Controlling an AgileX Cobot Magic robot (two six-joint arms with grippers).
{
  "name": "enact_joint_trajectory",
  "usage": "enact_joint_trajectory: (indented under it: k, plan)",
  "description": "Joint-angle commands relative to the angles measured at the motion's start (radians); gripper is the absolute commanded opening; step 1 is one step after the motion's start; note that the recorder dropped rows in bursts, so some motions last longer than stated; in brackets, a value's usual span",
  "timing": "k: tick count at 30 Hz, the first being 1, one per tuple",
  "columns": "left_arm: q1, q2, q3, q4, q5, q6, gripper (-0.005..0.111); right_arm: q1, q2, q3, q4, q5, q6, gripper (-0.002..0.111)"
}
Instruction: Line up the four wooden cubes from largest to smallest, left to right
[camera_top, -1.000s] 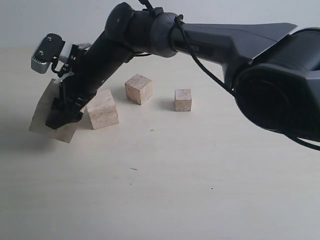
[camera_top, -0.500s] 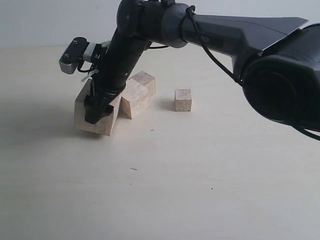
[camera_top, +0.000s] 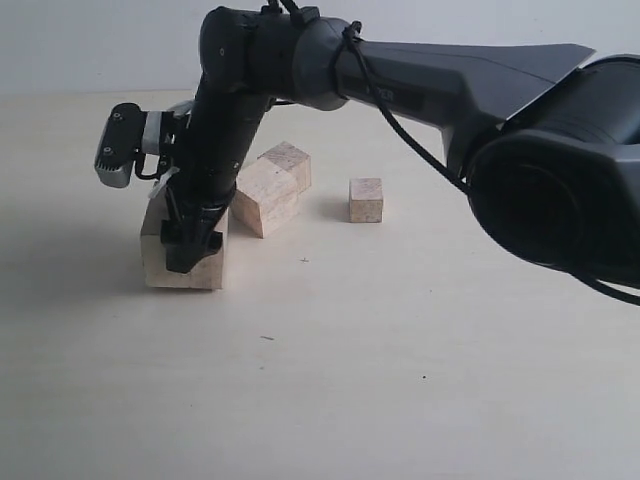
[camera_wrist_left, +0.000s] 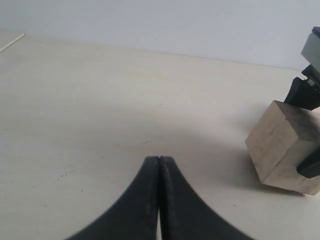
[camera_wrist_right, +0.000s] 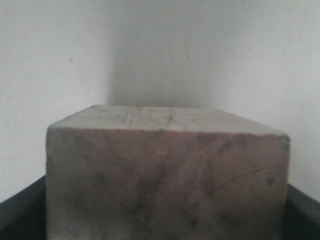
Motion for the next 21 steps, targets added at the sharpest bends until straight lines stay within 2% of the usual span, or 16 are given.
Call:
enact_joint_trajectory:
  k: [1, 7, 11, 21]
  plan:
    - [-0.006, -0.005, 0.002, 0.001, -0.009, 0.004, 0.0, 0.007, -0.007, -0.01, -0.006, -0.035, 0.022, 0.0]
    - [-0.006, -0.005, 0.002, 0.001, -0.009, 0.004, 0.0, 0.007, 0.003, -0.01, -0.008, -0.035, 0.021, 0.0]
    - [-0.006, -0.005, 0.002, 0.001, -0.009, 0.004, 0.0, 0.007, 0.003, -0.01, -0.014, -0.035, 0.019, 0.009]
    - [-0.006, -0.005, 0.002, 0.001, -0.009, 0.004, 0.0, 0.007, 0.003, -0.01, -0.038, -0.105, 0.029, 0.057]
